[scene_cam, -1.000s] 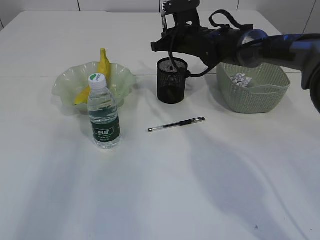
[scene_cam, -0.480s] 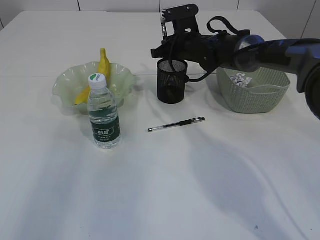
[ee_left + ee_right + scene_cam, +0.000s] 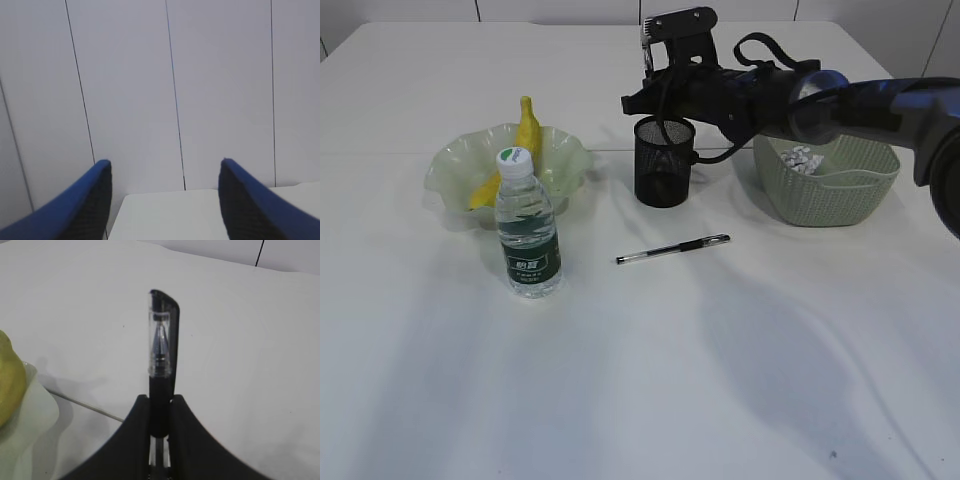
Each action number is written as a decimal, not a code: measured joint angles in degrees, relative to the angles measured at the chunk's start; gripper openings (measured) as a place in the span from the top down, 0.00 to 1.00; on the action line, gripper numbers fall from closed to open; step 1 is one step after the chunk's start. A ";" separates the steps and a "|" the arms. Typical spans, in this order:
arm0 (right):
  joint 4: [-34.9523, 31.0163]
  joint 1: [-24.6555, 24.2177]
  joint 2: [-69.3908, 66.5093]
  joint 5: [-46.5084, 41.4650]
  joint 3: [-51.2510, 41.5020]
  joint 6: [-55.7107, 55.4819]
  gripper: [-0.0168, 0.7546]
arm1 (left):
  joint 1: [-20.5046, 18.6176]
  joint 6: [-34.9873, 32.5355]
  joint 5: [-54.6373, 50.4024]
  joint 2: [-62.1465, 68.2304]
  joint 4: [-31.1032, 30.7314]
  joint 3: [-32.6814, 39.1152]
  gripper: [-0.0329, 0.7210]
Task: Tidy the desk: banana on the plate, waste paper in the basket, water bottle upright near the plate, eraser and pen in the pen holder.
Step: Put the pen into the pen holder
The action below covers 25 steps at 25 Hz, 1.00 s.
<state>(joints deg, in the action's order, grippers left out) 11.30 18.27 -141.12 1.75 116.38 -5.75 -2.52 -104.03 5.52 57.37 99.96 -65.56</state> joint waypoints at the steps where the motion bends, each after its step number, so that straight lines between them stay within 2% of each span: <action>1: 0.00 0.00 0.00 0.09 0.00 0.00 0.90 | 0.00 0.00 0.00 0.00 0.00 0.00 0.33; 15: 0.12 0.04 0.21 -2.76 0.00 0.00 0.82 | 0.00 0.00 -0.09 0.00 0.00 0.00 0.33; 25: 0.12 0.13 0.88 -2.87 0.00 0.00 0.73 | 0.00 0.00 -0.09 0.00 0.00 0.00 0.33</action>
<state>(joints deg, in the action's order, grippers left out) 11.42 18.40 -140.24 -1.12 116.38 -5.75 -2.52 -104.03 5.44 57.37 99.96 -65.56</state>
